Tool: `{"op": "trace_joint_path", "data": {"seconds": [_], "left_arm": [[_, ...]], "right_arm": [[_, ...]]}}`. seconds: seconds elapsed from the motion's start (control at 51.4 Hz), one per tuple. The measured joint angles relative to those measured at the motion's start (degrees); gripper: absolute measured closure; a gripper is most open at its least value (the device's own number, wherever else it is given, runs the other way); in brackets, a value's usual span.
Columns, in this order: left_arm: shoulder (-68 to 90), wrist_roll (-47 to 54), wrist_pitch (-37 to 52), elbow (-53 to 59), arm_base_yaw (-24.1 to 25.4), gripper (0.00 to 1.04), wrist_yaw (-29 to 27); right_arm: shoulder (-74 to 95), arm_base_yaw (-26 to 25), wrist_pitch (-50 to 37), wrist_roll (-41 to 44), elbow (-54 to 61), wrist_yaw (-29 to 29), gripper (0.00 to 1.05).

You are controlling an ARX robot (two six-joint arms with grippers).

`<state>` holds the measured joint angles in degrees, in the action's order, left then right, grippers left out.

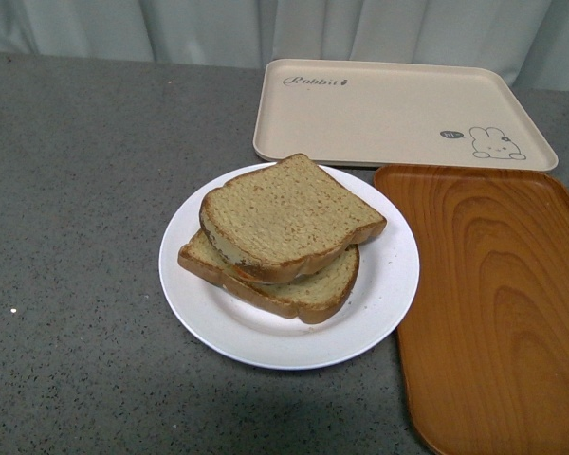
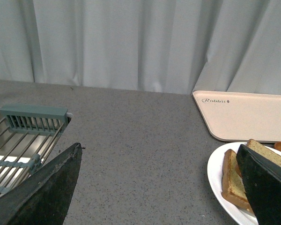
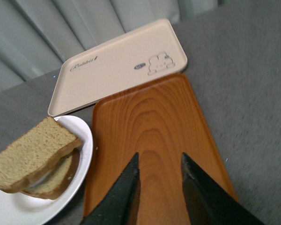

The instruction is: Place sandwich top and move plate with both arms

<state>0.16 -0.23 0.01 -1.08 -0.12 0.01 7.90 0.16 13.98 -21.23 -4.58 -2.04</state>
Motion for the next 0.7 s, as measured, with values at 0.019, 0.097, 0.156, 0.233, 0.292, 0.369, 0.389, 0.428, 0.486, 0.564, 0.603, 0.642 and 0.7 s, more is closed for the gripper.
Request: {"op": "trace_joint_path", "data": {"seconds": [0.019,0.097,0.156,0.233,0.292,0.369,0.389,0.428,0.486,0.564,0.603,0.642,0.7], "left_arm": [[0.02,0.02,0.0,0.0,0.0,0.07,-0.02],[0.02,0.02,0.0,0.0,0.0,0.07,0.0],[4.81,-8.76,-8.94,-3.3,0.24,0.06,2.23],[12.52,-23.1,-13.92,-5.11,0.57,0.06,2.36],[18.16,-35.71,-12.17,-4.94,0.76,0.06,2.14],[22.51,-45.38,-7.91,-4.94,-1.07,0.06,0.44],[23.43,-46.8,-7.04,-4.94,-1.6,0.06,0.26],[25.53,-48.72,-5.46,-4.94,-2.45,0.06,0.2],[28.85,-50.77,-2.95,-4.85,-3.3,0.06,0.22],[35.41,-53.46,2.47,-4.83,-3.41,0.06,-0.07],[38.34,-54.25,4.81,-4.83,-3.43,0.06,-0.28],[42.53,-54.66,7.98,-4.9,-4.02,0.06,-1.36],[50.21,-54.29,13.2,-5.9,-6.16,0.06,-4.74]], "right_arm": [[0.37,0.0,0.39,-2.93,0.02,0.0,0.73],[0.26,0.0,0.39,-9.29,-0.09,0.0,0.55],[0.22,0.0,0.39,-11.17,-0.2,0.0,0.42],[0.24,0.0,0.39,-12.13,-0.2,0.0,0.3],[0.24,0.0,0.39,-12.7,-0.2,0.0,0.16],[-3.8,-0.02,-7.78,-4.76,2.86,1.66,0.19],[-5.11,-0.02,-9.97,-1.62,3.69,1.81,0.23],[-7.08,-0.07,-12.59,4.42,4.17,1.99,0.3],[-7.67,-0.07,-13.84,11.63,3.96,1.97,0.41],[-7.65,-0.07,-13.81,17.57,4.2,1.99,0.6],[-7.65,-0.07,-13.81,18.73,4.2,1.99,0.67],[-7.67,-0.07,-13.81,19.52,4.2,1.99,0.76],[-7.67,-0.07,-13.81,20.17,4.2,1.99,0.9]]}}
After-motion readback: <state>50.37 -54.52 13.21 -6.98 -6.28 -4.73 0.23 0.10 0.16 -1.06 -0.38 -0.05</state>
